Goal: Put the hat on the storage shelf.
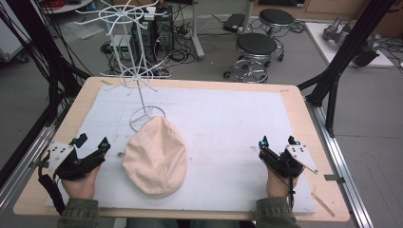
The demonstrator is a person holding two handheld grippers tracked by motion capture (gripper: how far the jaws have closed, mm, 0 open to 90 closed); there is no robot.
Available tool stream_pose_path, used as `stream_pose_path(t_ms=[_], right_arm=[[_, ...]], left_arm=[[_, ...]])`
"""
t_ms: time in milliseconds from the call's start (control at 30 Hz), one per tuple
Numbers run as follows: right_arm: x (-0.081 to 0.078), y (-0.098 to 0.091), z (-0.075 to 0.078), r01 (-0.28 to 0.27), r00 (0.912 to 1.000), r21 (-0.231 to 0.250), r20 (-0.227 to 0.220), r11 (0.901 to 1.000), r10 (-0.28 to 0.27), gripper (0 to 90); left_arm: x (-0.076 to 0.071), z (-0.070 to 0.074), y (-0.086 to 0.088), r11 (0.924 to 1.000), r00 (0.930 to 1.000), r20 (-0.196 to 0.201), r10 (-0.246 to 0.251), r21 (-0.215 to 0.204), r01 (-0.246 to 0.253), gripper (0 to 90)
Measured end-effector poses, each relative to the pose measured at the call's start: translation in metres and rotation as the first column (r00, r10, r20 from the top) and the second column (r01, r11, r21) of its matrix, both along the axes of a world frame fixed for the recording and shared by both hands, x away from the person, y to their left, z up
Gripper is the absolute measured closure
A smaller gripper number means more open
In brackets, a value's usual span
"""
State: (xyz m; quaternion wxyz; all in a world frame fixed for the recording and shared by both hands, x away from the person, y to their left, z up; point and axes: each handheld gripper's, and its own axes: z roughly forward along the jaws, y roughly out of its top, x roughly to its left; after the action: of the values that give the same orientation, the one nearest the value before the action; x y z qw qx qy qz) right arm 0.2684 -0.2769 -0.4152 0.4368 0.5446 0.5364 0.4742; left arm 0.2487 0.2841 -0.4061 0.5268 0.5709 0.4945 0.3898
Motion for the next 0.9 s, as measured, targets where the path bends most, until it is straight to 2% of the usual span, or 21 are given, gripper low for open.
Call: stream_pose_path(t_ms=[367, 500, 733, 900], right_arm=[[0.0, 0.0, 0.0, -0.004, 1.0, -0.001, -0.002, 1.0, 0.004, 11.6], [0.0, 0.0, 0.0, -0.003, 1.0, 0.001, -0.004, 1.0, 0.003, 11.6], [0.0, 0.0, 0.0, -0.003, 1.0, 0.002, -0.003, 1.0, 0.003, 11.6], [0.0, -0.001, 0.0, -0.002, 1.0, 0.002, -0.002, 1.0, 0.002, 11.6]], left_arm=[[0.004, -0.001, -0.008, 0.9995, 0.999, -0.031, -0.033, 0.002, 0.033, 24.4], [0.006, -0.004, -0.014, 0.9983, 0.9967, -0.06, -0.055, 0.017, 0.056, 24.1], [0.011, -0.007, -0.026, 0.9936, 0.9854, -0.131, -0.109, 0.015, 0.112, 23.7], [0.013, -0.011, -0.033, 0.9917, 0.9753, -0.185, -0.12, 0.022, 0.127, 23.6]])
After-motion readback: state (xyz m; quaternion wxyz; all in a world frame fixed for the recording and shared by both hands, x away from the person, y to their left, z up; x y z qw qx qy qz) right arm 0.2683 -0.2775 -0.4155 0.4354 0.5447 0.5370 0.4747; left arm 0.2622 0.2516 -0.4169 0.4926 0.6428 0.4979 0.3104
